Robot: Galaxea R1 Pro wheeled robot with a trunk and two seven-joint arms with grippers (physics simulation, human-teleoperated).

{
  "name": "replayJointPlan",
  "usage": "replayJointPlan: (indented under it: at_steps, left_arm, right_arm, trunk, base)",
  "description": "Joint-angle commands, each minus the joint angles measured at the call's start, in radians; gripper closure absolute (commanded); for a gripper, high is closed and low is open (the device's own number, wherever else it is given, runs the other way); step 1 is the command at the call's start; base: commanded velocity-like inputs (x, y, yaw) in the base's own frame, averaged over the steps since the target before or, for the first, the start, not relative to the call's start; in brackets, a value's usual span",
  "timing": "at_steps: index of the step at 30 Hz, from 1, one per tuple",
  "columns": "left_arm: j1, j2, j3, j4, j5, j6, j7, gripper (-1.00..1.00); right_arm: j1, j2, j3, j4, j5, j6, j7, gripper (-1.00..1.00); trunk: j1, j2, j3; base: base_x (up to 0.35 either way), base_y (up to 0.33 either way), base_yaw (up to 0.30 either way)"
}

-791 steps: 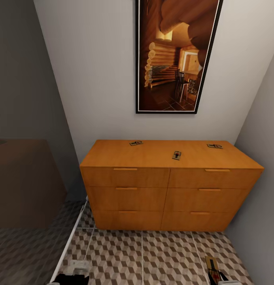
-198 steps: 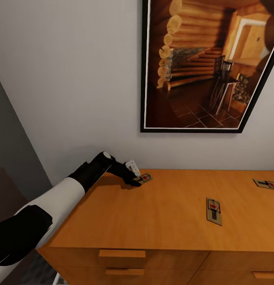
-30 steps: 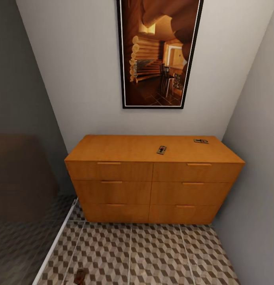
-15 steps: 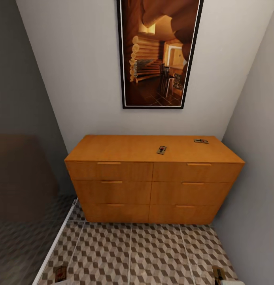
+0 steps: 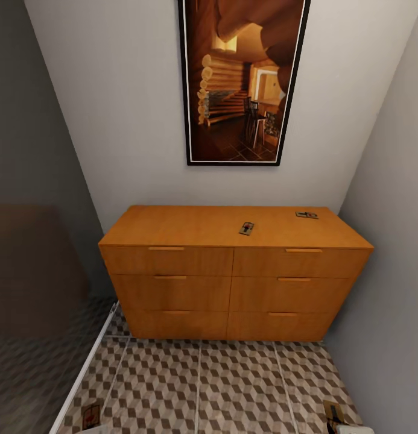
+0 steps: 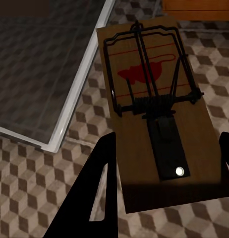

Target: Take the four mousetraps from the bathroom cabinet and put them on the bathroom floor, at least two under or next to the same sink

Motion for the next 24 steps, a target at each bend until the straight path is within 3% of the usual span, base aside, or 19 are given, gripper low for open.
replayJointPlan:
  at_steps: [1,15,24]
  left_arm:
    - [-0.001,-0.001,-0.006,0.002,-0.006,-0.001,0.008,1.00]
    - [-0.001,-0.003,-0.006,0.002,-0.006,0.000,0.008,1.00]
    - [-0.001,-0.005,-0.006,0.002,-0.006,0.000,0.008,1.00]
  right_arm:
    - [-0.001,0.001,-0.009,0.000,0.009,-0.004,0.008,1.00]
    - [-0.001,0.001,-0.012,-0.001,0.009,-0.004,0.008,1.00]
    - [-0.001,0.000,-0.013,-0.003,0.009,-0.005,0.008,1.00]
  trunk:
    - [0.000,0.000,-0.001]
    - [0.000,0.000,-0.001]
    - [0.000,0.000,-0.001]
  base:
    - [0.000,0.000,0.000]
    - [-0.003,0.000,0.000]
    - [-0.266,0.000,0.000]
